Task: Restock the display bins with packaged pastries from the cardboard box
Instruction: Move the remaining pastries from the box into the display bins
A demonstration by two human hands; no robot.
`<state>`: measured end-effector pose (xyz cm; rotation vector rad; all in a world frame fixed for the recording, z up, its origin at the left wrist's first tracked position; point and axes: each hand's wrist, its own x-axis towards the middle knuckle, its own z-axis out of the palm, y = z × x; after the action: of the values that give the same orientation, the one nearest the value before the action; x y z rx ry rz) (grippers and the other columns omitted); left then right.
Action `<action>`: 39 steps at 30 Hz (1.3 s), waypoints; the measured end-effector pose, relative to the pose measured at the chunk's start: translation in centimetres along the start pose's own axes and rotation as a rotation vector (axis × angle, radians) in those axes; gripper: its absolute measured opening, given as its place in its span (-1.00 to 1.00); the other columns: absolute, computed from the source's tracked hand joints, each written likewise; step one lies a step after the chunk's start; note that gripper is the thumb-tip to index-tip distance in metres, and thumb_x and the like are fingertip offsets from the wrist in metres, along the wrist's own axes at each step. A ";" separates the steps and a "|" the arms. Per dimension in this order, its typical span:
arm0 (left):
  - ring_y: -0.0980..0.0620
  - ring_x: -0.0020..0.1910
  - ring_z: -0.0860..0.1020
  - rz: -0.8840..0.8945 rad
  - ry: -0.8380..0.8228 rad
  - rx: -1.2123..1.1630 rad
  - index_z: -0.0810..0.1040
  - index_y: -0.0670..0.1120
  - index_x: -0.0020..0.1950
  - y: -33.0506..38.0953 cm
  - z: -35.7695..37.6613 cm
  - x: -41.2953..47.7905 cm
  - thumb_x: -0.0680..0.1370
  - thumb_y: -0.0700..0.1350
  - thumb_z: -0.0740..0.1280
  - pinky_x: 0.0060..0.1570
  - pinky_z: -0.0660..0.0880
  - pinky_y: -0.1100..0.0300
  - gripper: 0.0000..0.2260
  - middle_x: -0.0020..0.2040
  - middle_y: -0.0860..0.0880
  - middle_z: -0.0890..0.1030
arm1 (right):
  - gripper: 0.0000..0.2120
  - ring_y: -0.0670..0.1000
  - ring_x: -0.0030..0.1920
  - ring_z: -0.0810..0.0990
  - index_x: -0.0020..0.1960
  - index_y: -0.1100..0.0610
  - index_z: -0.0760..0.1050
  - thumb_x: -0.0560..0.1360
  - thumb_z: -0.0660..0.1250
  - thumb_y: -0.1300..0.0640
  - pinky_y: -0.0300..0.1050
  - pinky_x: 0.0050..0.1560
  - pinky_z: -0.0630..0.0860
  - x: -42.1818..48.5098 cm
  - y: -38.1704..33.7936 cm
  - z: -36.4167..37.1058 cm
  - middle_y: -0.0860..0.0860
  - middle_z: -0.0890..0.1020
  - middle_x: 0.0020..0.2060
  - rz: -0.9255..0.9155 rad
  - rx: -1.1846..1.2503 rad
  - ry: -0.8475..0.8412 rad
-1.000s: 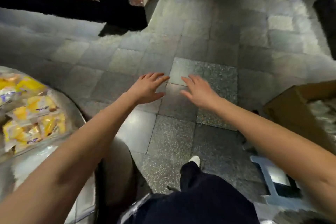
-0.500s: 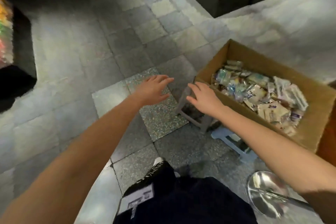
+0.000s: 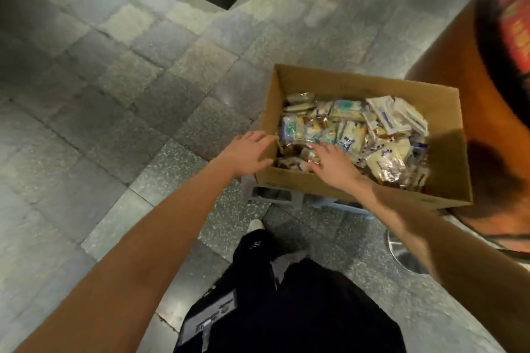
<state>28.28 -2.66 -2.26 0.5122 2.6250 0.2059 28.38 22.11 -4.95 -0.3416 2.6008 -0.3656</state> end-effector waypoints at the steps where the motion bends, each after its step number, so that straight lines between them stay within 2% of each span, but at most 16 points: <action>1: -0.14 0.51 0.18 0.030 -0.017 0.008 0.06 0.05 0.60 -0.3 -0.2 1.4 0.63 0.15 0.19 0.42 0.20 -0.11 -0.41 0.56 -0.08 0.17 | -0.43 0.21 0.49 0.20 0.57 0.09 0.09 0.64 0.16 -0.06 0.20 0.45 0.22 0.7 0.5 0.0 0.17 0.24 0.49 0.029 0.011 -0.008; 5: -0.14 0.49 0.20 0.117 -0.067 0.031 0.07 0.07 0.59 -1.4 -0.4 6.7 0.63 0.10 0.21 0.41 0.22 -0.09 -0.42 0.54 -0.07 0.20 | -0.44 0.23 0.47 0.21 0.56 0.07 0.09 0.64 0.17 -0.03 0.18 0.44 0.24 3.5 1.8 0.1 0.19 0.25 0.46 0.132 0.076 -0.034; 9: -0.14 0.50 0.20 0.145 -0.075 0.028 0.10 0.00 0.59 -1.5 0.6 11.7 0.63 0.03 0.24 0.43 0.20 -0.10 -0.43 0.54 -0.09 0.21 | -0.45 0.24 0.50 0.16 0.56 0.10 0.11 0.64 0.18 -0.01 0.18 0.46 0.21 5.9 3.6 0.7 0.21 0.20 0.49 0.203 0.096 -0.077; 15: -0.18 0.49 0.19 0.097 -0.084 -0.022 0.15 -0.05 0.57 -1.5 4.2 18.6 0.60 -0.05 0.29 0.42 0.24 -0.11 -0.42 0.50 -0.14 0.25 | -0.43 0.24 0.50 0.15 0.56 0.08 0.09 0.63 0.21 0.03 0.17 0.46 0.20 10.2 7.9 2.7 0.19 0.19 0.50 0.263 0.118 -0.154; 17: -0.19 0.50 0.18 0.073 -0.101 -0.019 0.13 -0.06 0.57 -1.3 5.7 20.8 0.59 -0.06 0.30 0.43 0.22 -0.13 -0.40 0.50 -0.16 0.23 | -0.44 0.26 0.49 0.17 0.54 0.13 0.12 0.62 0.22 0.05 0.19 0.46 0.20 11.6 9.4 3.9 0.23 0.21 0.49 0.246 0.103 -0.127; 21: -0.21 0.53 0.09 0.039 -0.126 -0.041 0.10 -0.04 0.58 -1.3 8.8 24.6 0.57 -0.08 0.32 0.46 0.16 -0.16 -0.37 0.55 -0.17 0.14 | -0.44 0.28 0.52 0.09 0.54 0.12 0.11 0.61 0.22 0.09 0.19 0.48 0.14 14.5 11.5 6.1 0.23 0.17 0.51 0.216 0.057 -0.075; 26: -0.25 0.56 -0.10 -0.034 -0.109 -0.061 -0.03 0.04 0.61 -0.9 12.6 27.3 0.55 -0.12 0.36 0.50 -0.02 -0.17 -0.25 0.59 -0.15 -0.05 | -0.30 0.32 0.54 -0.04 0.59 0.12 -0.01 0.60 0.25 -0.03 0.17 0.52 -0.04 17.7 12.9 8.7 0.32 0.04 0.53 0.178 -0.046 -0.029; 29: -0.29 0.55 -0.21 -0.057 -0.087 -0.067 -0.08 0.14 0.60 -1.2 14.3 28.2 0.55 -0.10 0.37 0.49 -0.12 -0.21 -0.20 0.60 -0.11 -0.18 | -0.25 0.33 0.54 -0.08 0.60 0.07 -0.07 0.58 0.27 -0.10 0.20 0.51 -0.04 19.2 13.1 9.9 0.35 -0.04 0.53 0.187 -0.089 -0.051; 32: -0.33 0.53 -0.26 -0.067 -0.065 -0.071 -0.12 0.22 0.58 -1.0 15.4 29.1 0.54 -0.01 0.39 0.48 -0.09 -0.27 -0.18 0.59 -0.08 -0.26 | -0.18 0.33 0.55 -0.14 0.60 0.02 -0.19 0.58 0.26 -0.14 0.16 0.52 -0.08 20.3 13.6 10.9 0.36 -0.13 0.53 0.186 -0.152 -0.073; 35: -0.36 0.54 -0.21 -0.091 -0.032 -0.096 0.03 0.19 0.57 -0.7 15.4 30.0 0.57 -0.01 0.34 0.47 0.03 -0.32 -0.33 0.60 -0.10 -0.22 | -0.14 0.33 0.54 -0.14 0.59 0.01 -0.25 0.57 0.30 -0.10 0.15 0.52 -0.08 20.9 14.1 11.1 0.36 -0.20 0.52 0.203 -0.185 -0.081; 39: -0.35 0.55 -0.10 -0.096 -0.044 -0.117 0.24 0.03 0.46 -0.8 15.0 30.4 0.58 -0.05 0.30 0.41 0.19 -0.32 -0.53 0.60 -0.12 -0.13 | -0.29 0.37 0.51 0.04 0.56 0.00 -0.02 0.57 0.32 0.00 0.20 0.49 0.08 21.0 14.9 10.7 0.38 -0.08 0.52 0.207 -0.189 -0.022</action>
<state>9.81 9.30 -28.04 0.3463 2.5693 0.3118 13.29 27.61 -27.74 -0.1365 2.6237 -0.0441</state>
